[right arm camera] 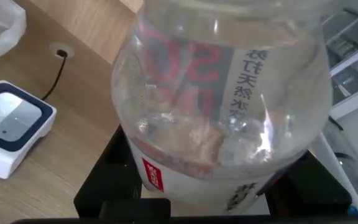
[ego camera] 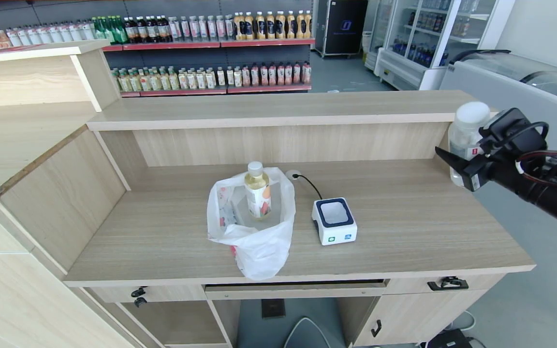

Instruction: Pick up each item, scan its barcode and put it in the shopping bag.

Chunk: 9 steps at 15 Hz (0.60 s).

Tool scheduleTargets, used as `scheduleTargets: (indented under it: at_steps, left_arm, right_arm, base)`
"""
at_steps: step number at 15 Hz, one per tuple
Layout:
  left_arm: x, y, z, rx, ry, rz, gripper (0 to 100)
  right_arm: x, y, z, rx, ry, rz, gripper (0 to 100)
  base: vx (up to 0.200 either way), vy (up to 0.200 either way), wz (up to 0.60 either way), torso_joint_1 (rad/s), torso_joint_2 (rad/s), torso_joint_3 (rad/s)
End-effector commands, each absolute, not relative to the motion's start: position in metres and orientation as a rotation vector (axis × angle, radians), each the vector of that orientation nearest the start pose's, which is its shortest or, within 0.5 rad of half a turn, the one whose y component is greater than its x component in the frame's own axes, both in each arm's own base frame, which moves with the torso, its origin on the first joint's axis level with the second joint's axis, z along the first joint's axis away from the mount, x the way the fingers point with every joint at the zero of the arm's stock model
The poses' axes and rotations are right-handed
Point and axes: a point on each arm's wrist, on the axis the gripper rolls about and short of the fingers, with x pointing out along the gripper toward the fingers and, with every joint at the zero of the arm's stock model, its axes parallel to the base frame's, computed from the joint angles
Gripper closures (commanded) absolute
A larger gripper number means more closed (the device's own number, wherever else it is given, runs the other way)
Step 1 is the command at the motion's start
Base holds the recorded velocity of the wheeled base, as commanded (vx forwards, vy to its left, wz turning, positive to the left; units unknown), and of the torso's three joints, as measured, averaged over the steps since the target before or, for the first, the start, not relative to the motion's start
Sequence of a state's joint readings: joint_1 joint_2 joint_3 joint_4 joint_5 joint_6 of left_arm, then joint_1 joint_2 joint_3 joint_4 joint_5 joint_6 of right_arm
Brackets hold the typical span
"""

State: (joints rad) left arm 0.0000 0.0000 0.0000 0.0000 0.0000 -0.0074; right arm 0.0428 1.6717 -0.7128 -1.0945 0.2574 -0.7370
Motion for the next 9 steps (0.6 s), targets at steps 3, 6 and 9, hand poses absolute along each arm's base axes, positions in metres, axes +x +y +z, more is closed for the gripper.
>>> scheduleTargets:
  at_steps: [3, 6, 9]
  left_arm:
    - [-0.023, 0.0, 0.075, -0.008, 0.0, 0.0, 0]
    - [-0.023, 0.0, 0.075, -0.008, 0.0, 0.0, 0]
    - [-0.023, 0.0, 0.075, -0.008, 0.0, 0.0, 0]
  right_arm:
    - [0.324, 0.026, 0.177, -0.807, -0.284, 0.263, 100]
    - [0.336, 0.028, 0.166, -0.851, -0.377, 0.363, 100]
    - [0.351, 0.022, 0.162, -0.877, -0.491, 0.422, 100]
  base:
    - [0.0, 0.0, 0.6, 0.004, 0.0, 0.001]
    - [0.0, 0.0, 0.2, 0.002, 0.0, 0.001]
    - [0.0, 0.0, 0.0, 0.0, 0.0, 0.0]
